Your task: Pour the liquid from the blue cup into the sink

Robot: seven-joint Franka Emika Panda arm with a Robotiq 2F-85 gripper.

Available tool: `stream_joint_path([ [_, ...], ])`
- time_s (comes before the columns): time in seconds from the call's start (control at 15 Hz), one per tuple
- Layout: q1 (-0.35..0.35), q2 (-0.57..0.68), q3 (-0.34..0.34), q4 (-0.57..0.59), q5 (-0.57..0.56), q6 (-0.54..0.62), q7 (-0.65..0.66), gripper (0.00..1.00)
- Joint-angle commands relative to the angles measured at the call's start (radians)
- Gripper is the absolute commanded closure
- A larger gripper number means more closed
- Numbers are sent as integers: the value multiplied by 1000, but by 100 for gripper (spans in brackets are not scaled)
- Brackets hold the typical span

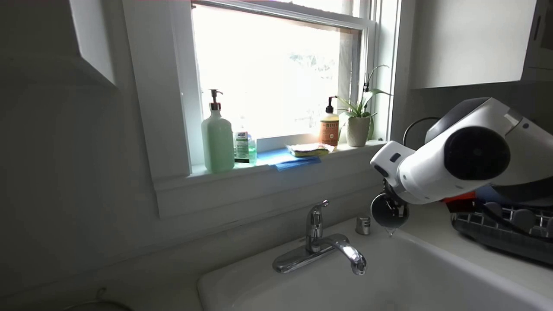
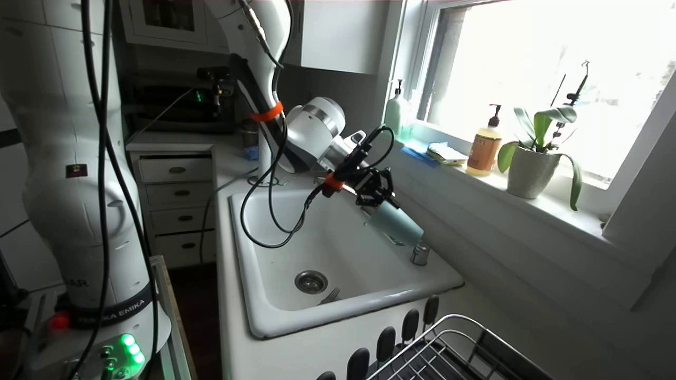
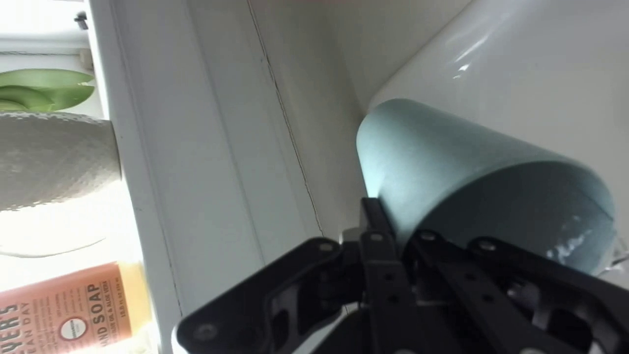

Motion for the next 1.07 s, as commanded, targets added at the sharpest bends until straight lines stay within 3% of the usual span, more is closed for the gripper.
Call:
stream_joint_path([
  [0.0,-4,-48,40,-54,-111,-85,123,99],
  [0.6,-5,-50,71,-84,-155,-178,179,99],
  [1.0,-25,-50,57,-63,-61,-118,75,99],
])
